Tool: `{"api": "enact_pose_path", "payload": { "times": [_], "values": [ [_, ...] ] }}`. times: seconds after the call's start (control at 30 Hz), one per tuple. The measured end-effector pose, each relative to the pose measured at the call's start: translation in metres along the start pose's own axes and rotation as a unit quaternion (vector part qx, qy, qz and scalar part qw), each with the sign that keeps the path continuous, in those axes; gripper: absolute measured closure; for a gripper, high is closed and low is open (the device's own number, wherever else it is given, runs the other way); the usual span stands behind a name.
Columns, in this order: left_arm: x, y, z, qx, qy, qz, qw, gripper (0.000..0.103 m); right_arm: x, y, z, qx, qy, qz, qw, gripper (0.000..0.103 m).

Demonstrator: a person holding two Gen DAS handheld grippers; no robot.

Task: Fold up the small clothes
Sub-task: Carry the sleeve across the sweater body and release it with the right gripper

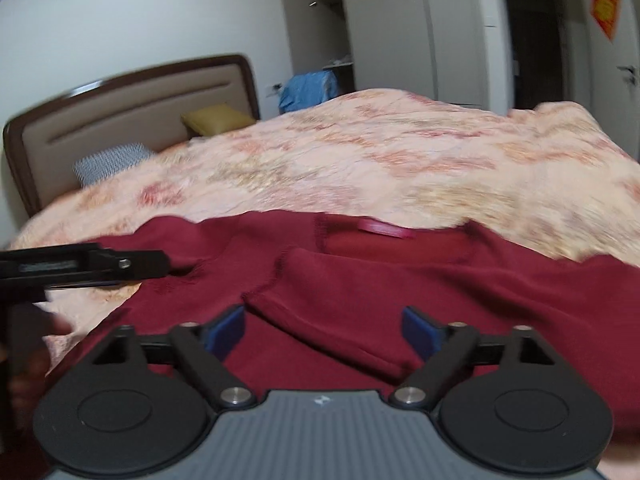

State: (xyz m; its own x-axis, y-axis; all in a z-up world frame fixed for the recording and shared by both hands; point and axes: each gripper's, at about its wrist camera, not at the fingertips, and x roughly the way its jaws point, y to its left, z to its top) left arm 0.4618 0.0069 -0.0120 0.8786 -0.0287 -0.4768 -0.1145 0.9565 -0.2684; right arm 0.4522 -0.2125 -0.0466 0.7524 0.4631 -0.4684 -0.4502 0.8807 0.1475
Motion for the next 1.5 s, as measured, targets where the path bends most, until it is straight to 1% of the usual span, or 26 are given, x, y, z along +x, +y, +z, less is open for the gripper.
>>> {"api": "enact_pose_path", "payload": {
  "times": [0.03,0.13,0.23,0.33,0.4,0.47,0.5,0.57,0.63,0.77,0.8,0.83,0.9,0.97,1.0,1.07,1.1,1.13,1.17,1.2,1.27,1.33,1.37,1.4,1.47,1.5],
  "values": [
    [0.008,-0.005,0.0,0.008,-0.001,-0.003,1.0,0.001,-0.013,-0.011,-0.004,0.007,-0.006,-0.008,1.0,0.003],
    [0.033,-0.02,-0.005,0.034,-0.002,0.001,0.9994,0.001,-0.047,-0.046,-0.014,0.025,-0.028,-0.058,0.998,0.0],
    [0.055,-0.024,-0.014,0.049,0.026,0.018,0.9983,0.001,-0.067,-0.09,-0.017,0.08,-0.029,-0.111,0.99,0.0],
    [0.064,-0.016,-0.026,0.044,0.04,0.024,0.9979,0.0,-0.076,-0.142,-0.018,0.18,-0.04,-0.131,0.974,0.0],
    [0.065,-0.011,-0.031,0.036,0.035,0.016,0.9986,0.0,-0.075,-0.176,-0.02,0.248,-0.048,-0.123,0.96,0.001],
    [0.066,-0.008,-0.034,0.033,0.033,0.013,0.9988,0.0,-0.069,-0.207,-0.023,0.305,-0.059,-0.095,0.946,0.007],
    [0.066,-0.008,-0.036,0.034,0.03,0.012,0.9989,0.0,-0.064,-0.219,-0.025,0.328,-0.062,-0.087,0.938,0.013],
    [0.066,-0.008,-0.038,0.037,0.026,0.012,0.9989,0.0,-0.055,-0.237,-0.028,0.358,-0.069,-0.088,0.927,0.026],
    [0.066,-0.008,-0.039,0.036,0.024,0.011,0.999,0.0,-0.05,-0.244,-0.03,0.368,-0.082,-0.093,0.922,0.044],
    [0.066,-0.008,-0.039,0.036,0.024,0.012,0.999,0.0,-0.042,-0.245,-0.033,0.378,-0.086,-0.052,0.92,0.057],
    [0.065,-0.008,-0.039,0.036,0.024,0.012,0.999,0.0,-0.041,-0.242,-0.033,0.377,-0.082,-0.04,0.921,0.063],
    [0.065,-0.008,-0.039,0.037,0.024,0.012,0.999,0.0,-0.04,-0.24,-0.033,0.371,-0.076,-0.036,0.925,0.078],
    [0.065,-0.008,-0.039,0.037,0.024,0.012,0.999,0.0,-0.044,-0.229,-0.025,0.337,-0.066,-0.069,0.937,0.09],
    [0.065,-0.008,-0.039,0.038,0.024,0.012,0.9989,0.0,-0.057,-0.215,-0.015,0.291,-0.084,-0.113,0.946,0.094],
    [0.065,-0.008,-0.039,0.038,0.024,0.013,0.9989,0.0,-0.064,-0.206,-0.008,0.259,-0.092,-0.137,0.952,0.096],
    [0.065,-0.009,-0.04,0.041,0.024,0.015,0.9988,0.0,-0.072,-0.18,0.005,0.169,-0.09,-0.2,0.961,0.103],
    [0.066,-0.01,-0.04,0.042,0.024,0.015,0.9987,0.0,-0.071,-0.168,0.01,0.12,-0.087,-0.239,0.96,0.103],
    [0.065,-0.011,-0.04,0.043,0.024,0.016,0.9987,0.0,-0.068,-0.159,0.013,0.08,-0.08,-0.265,0.958,0.103],
    [0.065,-0.011,-0.04,0.042,0.024,0.015,0.9987,0.0,-0.064,-0.156,0.014,0.058,-0.069,-0.268,0.959,0.103],
    [0.065,-0.011,-0.04,0.042,0.024,0.015,0.9987,0.0,-0.06,-0.157,0.013,0.06,-0.059,-0.252,0.964,0.103],
    [0.065,-0.011,-0.04,0.041,0.024,0.015,0.9988,0.0,-0.058,-0.163,0.007,0.098,-0.053,-0.223,0.968,0.1],
    [0.065,-0.011,-0.04,0.042,0.024,0.015,0.9987,0.0,-0.065,-0.164,-0.002,0.136,-0.068,-0.21,0.966,0.085],
    [0.065,-0.011,-0.04,0.041,0.023,0.015,0.9988,0.0,-0.071,-0.164,-0.006,0.144,-0.075,-0.206,0.965,0.08],
    [0.065,-0.011,-0.04,0.041,0.023,0.015,0.9988,0.0,-0.078,-0.162,-0.012,0.144,-0.078,-0.205,0.965,0.072],
    [0.065,-0.011,-0.04,0.042,0.023,0.015,0.9988,0.0,-0.095,-0.15,-0.026,0.127,-0.075,-0.215,0.965,0.065],
    [0.065,-0.011,-0.04,0.042,0.023,0.015,0.9988,0.0,-0.101,-0.145,-0.033,0.118,-0.069,-0.217,0.966,0.059]
  ]
}}
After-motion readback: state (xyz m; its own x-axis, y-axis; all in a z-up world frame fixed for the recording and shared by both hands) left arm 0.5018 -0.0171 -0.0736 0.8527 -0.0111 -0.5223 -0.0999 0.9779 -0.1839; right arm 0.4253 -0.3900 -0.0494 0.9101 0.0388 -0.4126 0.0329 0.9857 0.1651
